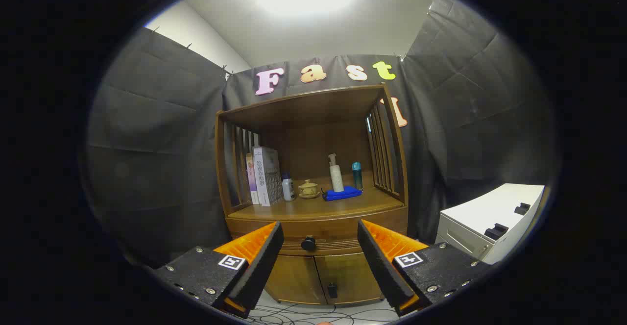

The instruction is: Pull open the drawer, take out the items inside it, and place them on the countertop above the cabinet.

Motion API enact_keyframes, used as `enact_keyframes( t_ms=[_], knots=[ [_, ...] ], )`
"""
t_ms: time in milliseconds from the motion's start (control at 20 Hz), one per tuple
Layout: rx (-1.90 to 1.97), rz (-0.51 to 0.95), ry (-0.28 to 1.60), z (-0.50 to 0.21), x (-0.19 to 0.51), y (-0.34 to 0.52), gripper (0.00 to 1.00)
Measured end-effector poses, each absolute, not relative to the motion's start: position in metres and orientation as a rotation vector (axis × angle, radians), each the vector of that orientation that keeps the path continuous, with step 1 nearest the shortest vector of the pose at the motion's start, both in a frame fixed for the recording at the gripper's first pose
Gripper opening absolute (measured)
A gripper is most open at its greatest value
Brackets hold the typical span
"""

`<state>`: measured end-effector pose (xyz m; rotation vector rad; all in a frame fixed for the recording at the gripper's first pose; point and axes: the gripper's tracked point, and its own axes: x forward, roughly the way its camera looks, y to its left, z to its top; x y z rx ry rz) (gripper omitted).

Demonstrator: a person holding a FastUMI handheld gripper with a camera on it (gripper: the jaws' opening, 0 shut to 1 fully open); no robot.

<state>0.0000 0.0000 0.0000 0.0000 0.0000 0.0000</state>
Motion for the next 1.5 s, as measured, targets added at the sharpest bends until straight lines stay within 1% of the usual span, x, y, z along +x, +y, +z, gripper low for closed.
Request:
enact_keyframes(
  t_ms=[1000,1500],
  knots=[
    [0.008,0.015,0.021,-0.009,0.007,0.014,0.94],
    [-0.011,0.015,0.013,-0.009,0.03,0.021,0.95]
  ],
)
